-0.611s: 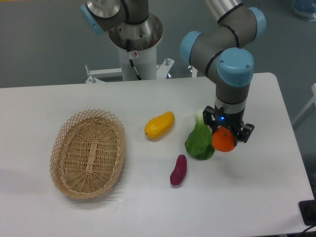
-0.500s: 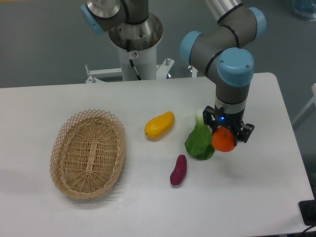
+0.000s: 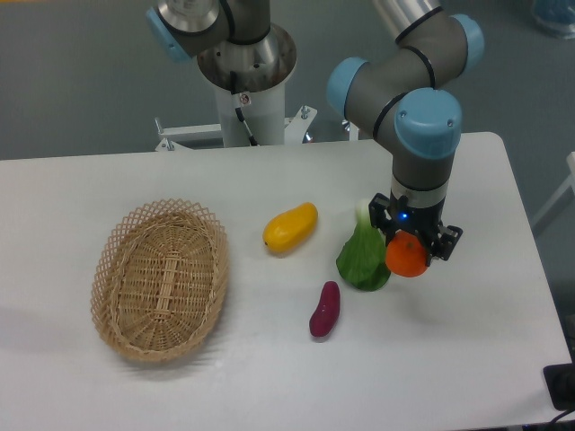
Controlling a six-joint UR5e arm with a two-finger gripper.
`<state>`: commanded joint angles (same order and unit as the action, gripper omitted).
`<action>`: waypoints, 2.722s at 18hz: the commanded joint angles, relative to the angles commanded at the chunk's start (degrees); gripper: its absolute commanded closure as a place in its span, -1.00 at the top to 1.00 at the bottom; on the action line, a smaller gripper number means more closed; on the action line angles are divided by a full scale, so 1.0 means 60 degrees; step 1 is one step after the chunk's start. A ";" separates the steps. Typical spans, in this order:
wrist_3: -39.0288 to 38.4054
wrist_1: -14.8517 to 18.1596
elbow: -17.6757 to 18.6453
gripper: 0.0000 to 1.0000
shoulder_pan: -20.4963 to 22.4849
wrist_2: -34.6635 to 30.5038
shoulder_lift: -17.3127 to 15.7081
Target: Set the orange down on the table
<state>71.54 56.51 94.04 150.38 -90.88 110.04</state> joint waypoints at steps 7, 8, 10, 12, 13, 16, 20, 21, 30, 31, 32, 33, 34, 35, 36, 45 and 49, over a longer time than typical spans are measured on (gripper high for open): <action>-0.0496 -0.0394 0.0176 0.19 -0.0073 0.0015 0.0145; -0.0585 -0.0483 0.0176 0.19 -0.0117 0.0000 0.0219; -0.0688 -0.0527 0.0176 0.19 -0.0248 -0.0029 0.0263; -0.0993 -0.0542 0.0147 0.19 -0.0510 -0.0029 0.0467; -0.1301 -0.0542 0.0045 0.19 -0.0658 -0.0029 0.0599; -0.2558 -0.0542 -0.0524 0.19 -0.1301 0.0029 0.1067; -0.4158 -0.0542 -0.1083 0.21 -0.2182 0.0059 0.1713; -0.4407 -0.0542 -0.1142 0.22 -0.2299 0.0160 0.1757; -0.5332 -0.0557 -0.1304 0.43 -0.3325 0.0249 0.2460; -0.5303 -0.0557 -0.1304 0.47 -0.3325 0.0264 0.2490; -0.5288 -0.0571 -0.1260 0.57 -0.3325 0.0264 0.2490; -0.5259 -0.0571 -0.1245 0.68 -0.3325 0.0249 0.2490; -0.5244 -0.0600 -0.1245 0.83 -0.3340 0.0235 0.2505; -0.5259 -0.0630 -0.1245 0.89 -0.3340 0.0206 0.2505; -0.5259 -0.0630 -0.1231 1.00 -0.3340 0.0191 0.2505; -0.5186 -0.0557 -0.1026 1.00 -0.2990 0.0016 0.1657; -0.4705 -0.0557 -0.0777 1.00 -0.2272 -0.0015 0.1100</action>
<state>43.31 53.17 89.38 136.75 -90.97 116.64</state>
